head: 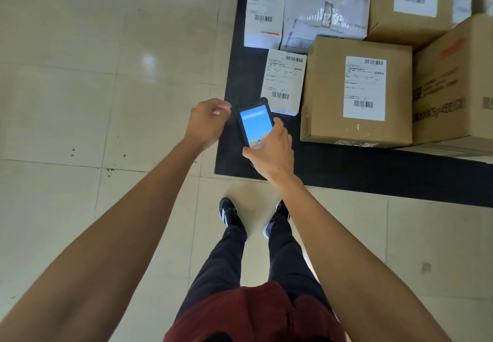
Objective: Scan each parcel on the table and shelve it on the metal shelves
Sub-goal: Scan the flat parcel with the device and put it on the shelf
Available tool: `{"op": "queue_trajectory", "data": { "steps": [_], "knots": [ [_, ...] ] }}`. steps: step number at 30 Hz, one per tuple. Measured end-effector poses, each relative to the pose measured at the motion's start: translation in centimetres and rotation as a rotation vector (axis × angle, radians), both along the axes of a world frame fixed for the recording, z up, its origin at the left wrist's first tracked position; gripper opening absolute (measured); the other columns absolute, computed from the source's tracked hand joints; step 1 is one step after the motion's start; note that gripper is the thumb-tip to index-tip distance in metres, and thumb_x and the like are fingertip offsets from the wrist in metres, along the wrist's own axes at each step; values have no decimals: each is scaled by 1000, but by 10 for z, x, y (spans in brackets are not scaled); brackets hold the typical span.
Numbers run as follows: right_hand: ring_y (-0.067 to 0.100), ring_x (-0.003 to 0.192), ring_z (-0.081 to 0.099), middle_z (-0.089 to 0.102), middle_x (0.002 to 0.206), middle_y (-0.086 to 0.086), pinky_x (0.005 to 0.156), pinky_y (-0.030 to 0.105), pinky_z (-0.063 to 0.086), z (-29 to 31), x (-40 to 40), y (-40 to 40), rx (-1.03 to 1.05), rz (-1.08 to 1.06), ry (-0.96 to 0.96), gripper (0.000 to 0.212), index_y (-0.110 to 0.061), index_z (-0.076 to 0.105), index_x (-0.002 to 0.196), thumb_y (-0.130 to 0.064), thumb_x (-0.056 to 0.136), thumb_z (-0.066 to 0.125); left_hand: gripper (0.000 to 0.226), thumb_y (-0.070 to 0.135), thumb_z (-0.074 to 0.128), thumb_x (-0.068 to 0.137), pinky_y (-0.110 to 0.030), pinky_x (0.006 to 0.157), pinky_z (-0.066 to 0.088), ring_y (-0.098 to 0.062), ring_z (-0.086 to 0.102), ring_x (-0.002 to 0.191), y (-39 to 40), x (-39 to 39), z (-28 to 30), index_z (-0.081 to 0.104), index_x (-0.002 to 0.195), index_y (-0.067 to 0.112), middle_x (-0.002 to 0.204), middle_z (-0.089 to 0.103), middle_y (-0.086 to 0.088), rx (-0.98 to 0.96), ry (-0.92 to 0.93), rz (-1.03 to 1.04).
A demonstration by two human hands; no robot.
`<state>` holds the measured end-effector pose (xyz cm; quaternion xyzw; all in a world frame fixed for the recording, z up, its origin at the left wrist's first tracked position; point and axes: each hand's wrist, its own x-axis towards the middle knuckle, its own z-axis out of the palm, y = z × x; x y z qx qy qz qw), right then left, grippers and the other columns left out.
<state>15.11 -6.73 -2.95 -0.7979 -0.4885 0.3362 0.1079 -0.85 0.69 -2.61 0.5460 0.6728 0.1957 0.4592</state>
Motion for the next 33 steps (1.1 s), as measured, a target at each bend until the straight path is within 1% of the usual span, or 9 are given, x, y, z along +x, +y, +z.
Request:
{"op": "queue_trajectory", "data": {
  "steps": [2, 5, 8, 10, 14, 18, 22, 27, 33],
  "knots": [
    [22, 121, 46, 48, 132, 3, 90, 47, 55, 14, 9, 1, 16, -46, 29, 96, -16, 30, 146, -38, 69, 83, 26, 14, 53, 97, -13, 87, 48, -14, 68, 103, 4, 10, 2, 75, 111, 16, 105, 74, 2, 35, -3, -8],
    [19, 118, 50, 48, 127, 0, 88, 41, 56, 34, 27, 2, 27, -104, 91, 91, -17, 33, 143, -38, 70, 83, 26, 16, 54, 100, -6, 84, 41, -14, 67, 107, 9, 25, 2, 76, 112, 16, 113, 75, 0, 106, 74, -86],
    [18, 115, 53, 52, 124, 0, 86, 36, 54, 54, 47, 3, 18, -131, 112, 84, -15, 37, 140, -39, 73, 81, 29, 17, 55, 101, -25, 102, 43, -22, 57, 126, 15, 41, -5, 73, 124, 16, 134, 67, -4, 198, 228, -255],
    [19, 112, 55, 53, 122, 1, 85, 37, 54, 65, 60, 4, -4, -136, 114, 79, -14, 40, 137, -40, 73, 79, 37, 20, 57, 101, -41, 114, 37, -26, 40, 143, 20, 50, -13, 65, 137, 16, 149, 54, -6, 231, 351, -437],
    [16, 103, 57, 56, 109, -2, 77, 35, 51, 77, 82, 3, -46, -132, 126, 63, -16, 45, 121, -40, 73, 78, 55, 27, 57, 100, -58, 116, 29, -28, 12, 156, 29, 62, -25, 44, 153, 20, 168, 23, -4, 247, 544, -715],
    [13, 95, 57, 54, 99, -6, 67, 32, 46, 77, 92, 0, -91, -119, 121, 55, -17, 47, 111, -39, 72, 78, 62, 32, 53, 102, -57, 116, 27, -27, 3, 158, 33, 66, -33, 31, 159, 23, 172, 9, -1, 214, 678, -868],
    [14, 93, 58, 55, 100, -4, 62, 30, 42, 74, 93, -6, -114, -122, 131, 55, -17, 47, 109, -40, 69, 78, 65, 33, 52, 102, -55, 117, 28, -29, 5, 157, 25, 64, -36, 23, 161, 25, 172, 7, 0, 230, 717, -884],
    [11, 91, 55, 55, 98, -6, 61, 29, 40, 75, 91, -10, -130, -92, 121, 54, -18, 47, 105, -40, 67, 78, 61, 32, 51, 102, -51, 114, 31, -32, 15, 153, 12, 62, -31, 30, 158, 24, 170, 16, -5, 256, 746, -875],
    [16, 94, 55, 55, 102, -3, 69, 34, 48, 78, 89, -14, -175, -49, 90, 60, -18, 46, 111, -41, 68, 80, 58, 27, 51, 101, -51, 113, 32, -32, 19, 151, 3, 58, -28, 33, 156, 23, 169, 19, -6, 248, 746, -853]
  ]
}}
